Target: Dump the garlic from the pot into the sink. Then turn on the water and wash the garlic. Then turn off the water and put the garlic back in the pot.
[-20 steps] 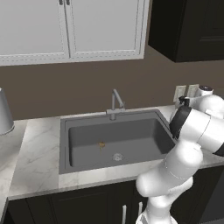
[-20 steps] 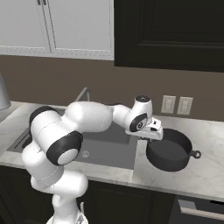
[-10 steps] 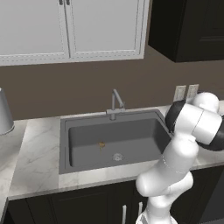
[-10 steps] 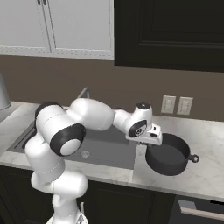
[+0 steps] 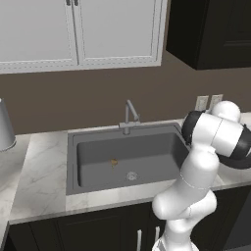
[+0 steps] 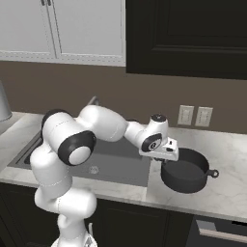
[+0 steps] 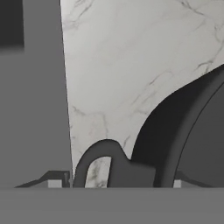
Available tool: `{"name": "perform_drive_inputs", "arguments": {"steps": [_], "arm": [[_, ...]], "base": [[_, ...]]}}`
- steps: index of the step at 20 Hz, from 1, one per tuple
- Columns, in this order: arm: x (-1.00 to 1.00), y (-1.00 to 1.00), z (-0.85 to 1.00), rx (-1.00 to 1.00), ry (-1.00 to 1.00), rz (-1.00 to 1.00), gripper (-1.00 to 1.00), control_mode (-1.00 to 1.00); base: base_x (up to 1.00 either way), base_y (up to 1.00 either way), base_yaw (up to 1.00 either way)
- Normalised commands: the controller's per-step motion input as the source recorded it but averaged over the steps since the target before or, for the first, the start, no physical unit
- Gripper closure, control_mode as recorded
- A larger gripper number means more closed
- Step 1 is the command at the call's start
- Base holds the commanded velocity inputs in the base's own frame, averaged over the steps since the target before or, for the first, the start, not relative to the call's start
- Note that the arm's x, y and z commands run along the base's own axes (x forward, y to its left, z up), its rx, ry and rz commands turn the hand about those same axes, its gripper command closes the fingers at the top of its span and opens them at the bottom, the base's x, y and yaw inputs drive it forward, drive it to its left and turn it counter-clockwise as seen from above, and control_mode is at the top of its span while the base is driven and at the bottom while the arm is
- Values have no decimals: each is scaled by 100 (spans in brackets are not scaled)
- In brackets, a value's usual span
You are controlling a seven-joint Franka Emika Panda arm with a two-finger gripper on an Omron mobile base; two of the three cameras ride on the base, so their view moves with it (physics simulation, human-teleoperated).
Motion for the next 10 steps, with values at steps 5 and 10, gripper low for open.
{"name": "perform_drive_inputs", "arguments": {"steps": [5, 10], "arm": [[1, 0, -5, 0, 0, 3, -100, -100], [0, 0, 7, 0, 0, 0, -100, -100]], "base": [[0, 0, 0], [0, 0, 0]]}}
